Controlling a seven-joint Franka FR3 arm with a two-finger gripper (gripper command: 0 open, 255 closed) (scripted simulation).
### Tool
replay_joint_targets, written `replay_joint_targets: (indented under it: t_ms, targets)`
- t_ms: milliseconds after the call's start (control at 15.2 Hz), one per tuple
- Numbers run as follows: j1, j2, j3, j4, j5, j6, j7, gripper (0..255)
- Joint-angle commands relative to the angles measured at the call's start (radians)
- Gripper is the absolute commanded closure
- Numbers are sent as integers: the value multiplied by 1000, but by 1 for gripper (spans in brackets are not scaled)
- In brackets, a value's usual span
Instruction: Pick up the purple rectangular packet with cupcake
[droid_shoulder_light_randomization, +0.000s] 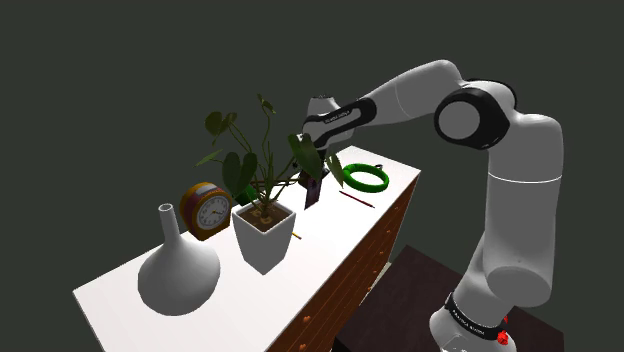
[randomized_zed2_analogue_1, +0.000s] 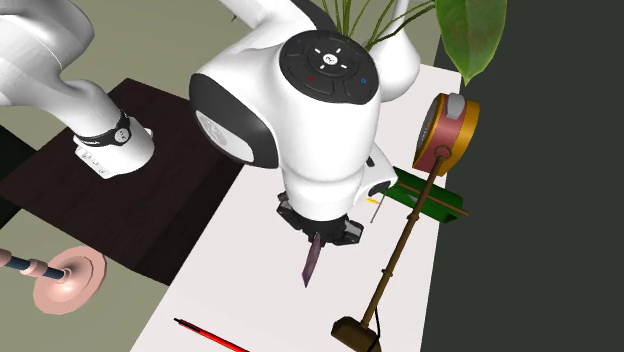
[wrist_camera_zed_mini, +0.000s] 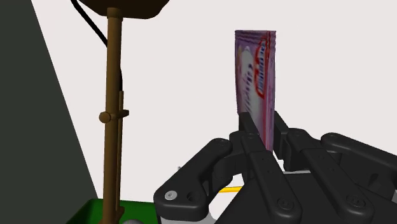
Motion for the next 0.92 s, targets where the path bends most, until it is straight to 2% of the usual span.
replay_joint_targets:
  t_ms: [0, 858]
  targets:
    - [2, -11, -1, 10, -4, -20, 4, 255]
    - [6, -72, -8, 94, -23, -164, 15, 255]
